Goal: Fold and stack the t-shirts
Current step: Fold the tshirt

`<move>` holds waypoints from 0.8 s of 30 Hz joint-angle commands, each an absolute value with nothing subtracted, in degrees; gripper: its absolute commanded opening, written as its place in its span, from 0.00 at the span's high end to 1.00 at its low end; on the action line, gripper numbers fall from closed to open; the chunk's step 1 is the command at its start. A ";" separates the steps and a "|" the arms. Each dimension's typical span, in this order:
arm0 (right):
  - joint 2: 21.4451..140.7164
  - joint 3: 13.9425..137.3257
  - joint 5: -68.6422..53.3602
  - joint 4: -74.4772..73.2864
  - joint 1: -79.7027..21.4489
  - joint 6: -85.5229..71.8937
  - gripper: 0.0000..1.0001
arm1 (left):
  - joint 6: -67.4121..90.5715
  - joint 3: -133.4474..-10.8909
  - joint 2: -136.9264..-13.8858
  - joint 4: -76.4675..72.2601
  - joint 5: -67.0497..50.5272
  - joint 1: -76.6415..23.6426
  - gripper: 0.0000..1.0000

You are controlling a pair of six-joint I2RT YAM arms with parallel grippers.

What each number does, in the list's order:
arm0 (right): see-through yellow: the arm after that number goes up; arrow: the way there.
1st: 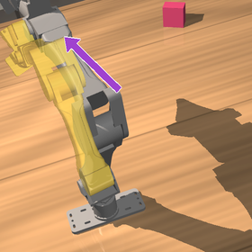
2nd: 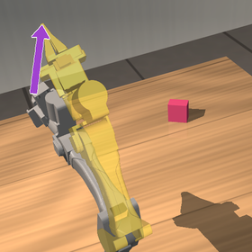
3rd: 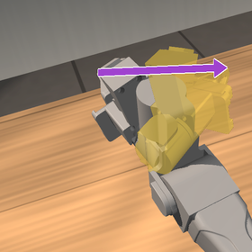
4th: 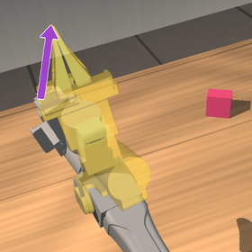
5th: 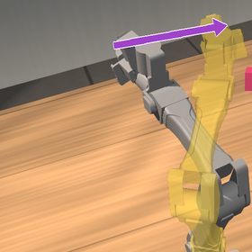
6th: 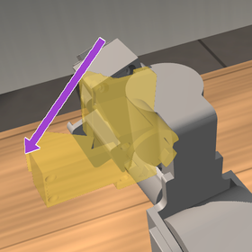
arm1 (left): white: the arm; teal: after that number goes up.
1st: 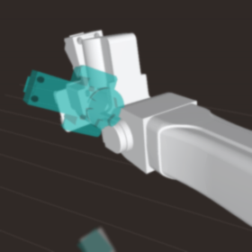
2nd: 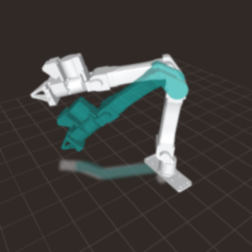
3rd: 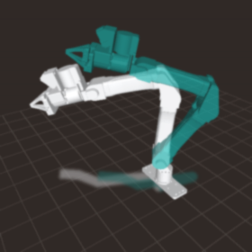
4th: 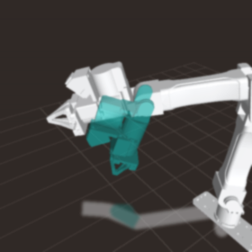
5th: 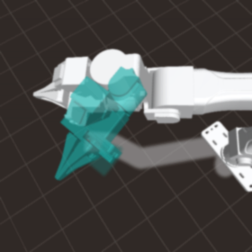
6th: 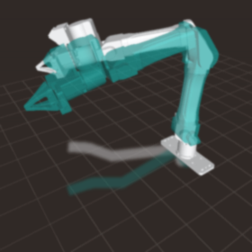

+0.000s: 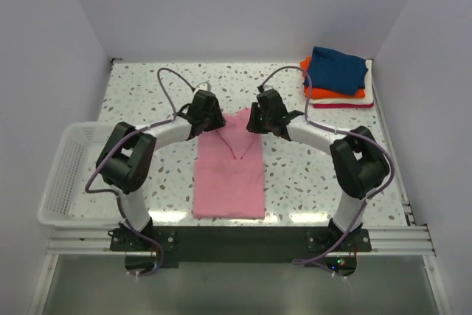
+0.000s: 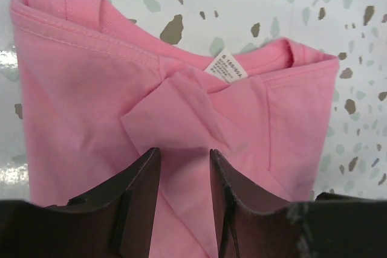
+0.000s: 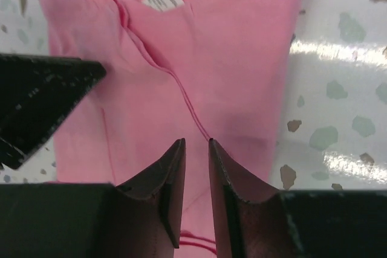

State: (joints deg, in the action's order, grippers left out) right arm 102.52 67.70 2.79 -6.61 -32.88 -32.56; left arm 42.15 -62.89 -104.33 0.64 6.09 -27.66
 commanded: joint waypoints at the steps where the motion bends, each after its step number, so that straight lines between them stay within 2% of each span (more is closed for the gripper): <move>1: 105.19 65.57 -1.39 -5.10 -32.96 -33.92 0.75 | 40.52 -65.65 -108.61 -5.53 4.75 -26.37 0.57; 10: 107.40 61.79 2.19 -8.69 -32.78 -34.19 0.77 | 41.84 -66.36 -113.12 -4.84 3.60 -23.91 0.58; 19: 108.81 68.11 3.96 -13.18 -31.99 -31.73 0.78 | 40.70 -73.11 -113.56 -2.20 1.85 -22.85 0.58; 22: 106.80 70.40 2.64 -14.84 -30.42 -30.68 0.73 | 38.94 -74.18 -110.67 -2.99 0.79 -22.33 0.55; 24: 104.43 71.19 2.37 -15.73 -29.10 -30.15 0.64 | 38.15 -74.36 -108.03 -2.81 0.26 -21.54 0.50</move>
